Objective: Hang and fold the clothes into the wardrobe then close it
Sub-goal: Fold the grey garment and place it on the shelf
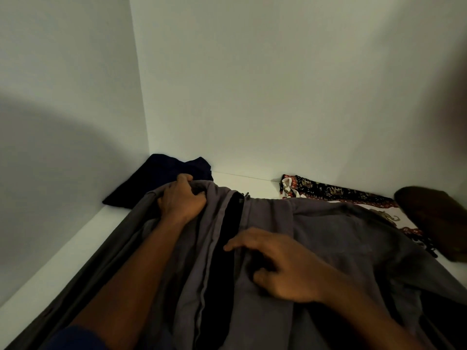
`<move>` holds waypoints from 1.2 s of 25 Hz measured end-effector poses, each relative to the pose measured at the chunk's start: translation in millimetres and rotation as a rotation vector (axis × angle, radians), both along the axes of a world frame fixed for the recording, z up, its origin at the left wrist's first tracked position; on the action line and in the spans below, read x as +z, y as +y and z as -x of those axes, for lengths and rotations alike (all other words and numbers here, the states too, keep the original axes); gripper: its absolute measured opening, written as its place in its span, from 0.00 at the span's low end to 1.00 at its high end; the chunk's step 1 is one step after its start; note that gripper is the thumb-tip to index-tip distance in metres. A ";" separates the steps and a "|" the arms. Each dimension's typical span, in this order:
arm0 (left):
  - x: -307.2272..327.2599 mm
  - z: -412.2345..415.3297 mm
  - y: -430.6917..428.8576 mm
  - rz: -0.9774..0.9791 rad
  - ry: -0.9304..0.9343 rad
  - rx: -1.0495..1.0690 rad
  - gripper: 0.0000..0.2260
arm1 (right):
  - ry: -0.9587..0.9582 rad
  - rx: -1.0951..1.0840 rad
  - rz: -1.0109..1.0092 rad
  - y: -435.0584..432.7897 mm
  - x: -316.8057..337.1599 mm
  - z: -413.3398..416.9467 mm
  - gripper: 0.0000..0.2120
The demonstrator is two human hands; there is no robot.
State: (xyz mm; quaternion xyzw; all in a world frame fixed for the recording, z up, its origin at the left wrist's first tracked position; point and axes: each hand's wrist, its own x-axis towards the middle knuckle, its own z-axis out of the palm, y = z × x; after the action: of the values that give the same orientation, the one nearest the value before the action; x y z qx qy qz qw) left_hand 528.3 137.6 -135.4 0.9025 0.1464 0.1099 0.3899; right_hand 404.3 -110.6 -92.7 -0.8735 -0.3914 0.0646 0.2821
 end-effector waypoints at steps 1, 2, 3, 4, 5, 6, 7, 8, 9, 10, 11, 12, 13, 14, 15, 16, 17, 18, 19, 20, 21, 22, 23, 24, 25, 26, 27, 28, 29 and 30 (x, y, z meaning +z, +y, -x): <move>7.2 11.1 4.1 0.074 -0.006 -0.093 0.21 | -0.034 0.000 0.122 -0.3 0.8 -2.2 0.30; 15.9 27.3 6.3 0.123 -0.050 -0.203 0.19 | -0.052 -0.023 0.176 -1.5 4.1 -2.8 0.30; 25.5 49.1 7.6 0.140 -0.116 -0.341 0.19 | -0.048 -0.044 0.179 -2.2 8.6 -2.4 0.29; 34.5 74.7 8.3 0.143 -0.174 -0.501 0.20 | -0.030 -0.041 0.141 -1.4 13.3 0.2 0.28; 41.3 99.7 8.8 0.139 -0.195 -0.658 0.21 | -0.005 -0.014 0.087 1.1 16.4 3.7 0.27; 47.1 123.4 8.2 0.113 -0.179 -0.789 0.22 | 0.015 0.027 0.058 4.6 17.9 8.5 0.27; 50.8 142.2 9.7 0.040 -0.150 -0.867 0.20 | 0.027 0.064 0.069 9.2 16.7 12.3 0.25; 52.6 155.0 12.7 -0.065 -0.127 -0.898 0.18 | 0.017 0.082 0.113 13.5 15.9 16.9 0.23; 53.8 164.5 17.4 -0.166 -0.104 -0.899 0.17 | -0.016 0.083 0.166 15.8 14.8 20.3 0.22; 54.4 170.1 23.9 -0.253 -0.081 -0.902 0.18 | -0.054 0.078 0.208 15.1 15.5 21.3 0.21; 55.6 174.0 28.8 -0.321 -0.047 -0.907 0.18 | -0.086 0.060 0.232 11.6 20.2 21.0 0.20; 56.0 176.9 31.8 -0.359 -0.022 -0.924 0.18 | -0.097 0.035 0.240 5.3 27.2 19.5 0.19; 56.6 180.1 32.4 -0.379 0.003 -0.950 0.18 | -0.090 0.009 0.231 -1.7 35.4 18.0 0.18; 55.6 182.6 31.5 -0.392 0.014 -0.979 0.18 | -0.065 -0.016 0.218 -8.2 42.6 16.4 0.17; 52.8 184.4 29.3 -0.407 0.006 -0.997 0.17 | -0.042 -0.024 0.215 -13.2 48.0 16.8 0.16; 49.7 184.8 26.7 -0.413 -0.020 -1.010 0.15 | -0.022 -0.011 0.220 -15.6 51.4 18.8 0.15; 48.3 185.9 24.0 -0.396 -0.045 -1.020 0.12 | -0.008 0.017 0.234 -15.9 51.2 22.1 0.15; 47.2 186.1 23.5 -0.361 -0.062 -1.032 0.09 | 0.001 0.043 0.257 -15.5 49.1 26.1 0.16; 48.4 187.0 24.0 -0.318 -0.063 -1.034 0.08 | 0.002 0.055 0.299 -15.3 45.3 29.8 0.17; 49.6 187.9 26.7 -0.280 -0.049 -1.024 0.10 | -0.012 0.055 0.340 -16.4 40.9 32.0 0.18; 50.6 188.5 30.6 -0.275 -0.034 -1.004 0.13 | -0.048 0.049 0.363 -19.8 38.4 33.1 0.17; 48.8 189.1 35.4 -0.298 -0.026 -0.993 0.16 | -0.089 0.033 0.367 -25.0 38.5 31.7 0.15; 46.4 191.5 38.6 -0.348 -0.030 -0.991 0.19 | -0.118 0.010 0.342 -31.0 42.2 28.5 0.14; 43.0 193.7 39.3 -0.411 -0.048 -1.003 0.18 | -0.126 -0.014 0.291 -38.3 48.8 26.0 0.14; 39.2 196.0 38.7 -0.471 -0.071 -1.013 0.16 | -0.103 -0.028 0.217 -44.8 56.0 20.4 0.13; 38.2 196.9 38.0 -0.512 -0.113 -1.009 0.12 | -0.059 -0.033 0.112 -50.3 63.2 16.7 0.12; 41.3 196.5 37.1 -0.498 -0.169 -0.995 0.10 | 0.015 -0.039 -0.025 -56.2 70.0 13.8 0.12; 44.6 192.2 39.2 -0.414 -0.222 -0.990 0.09 | 0.140 -0.055 -0.192 -62.4 76.3 10.8 0.16; 51.5 188.6 40.5 -0.226 -0.247 -0.985 0.09 | 0.300 -0.084 -0.354 -68.4 82.0 7.3 0.21; 60.2 184.8 40.2 0.032 -0.239 -0.968 0.09 | 0.436 -0.107 -0.468 -74.2 86.1 4.0 0.24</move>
State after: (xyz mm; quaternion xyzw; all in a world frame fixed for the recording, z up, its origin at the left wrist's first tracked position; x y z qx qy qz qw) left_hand 343.5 177.8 -75.3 0.8420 -0.3332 0.0168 0.4240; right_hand 400.3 -184.8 -6.6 -0.7697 -0.2797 0.1435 0.5557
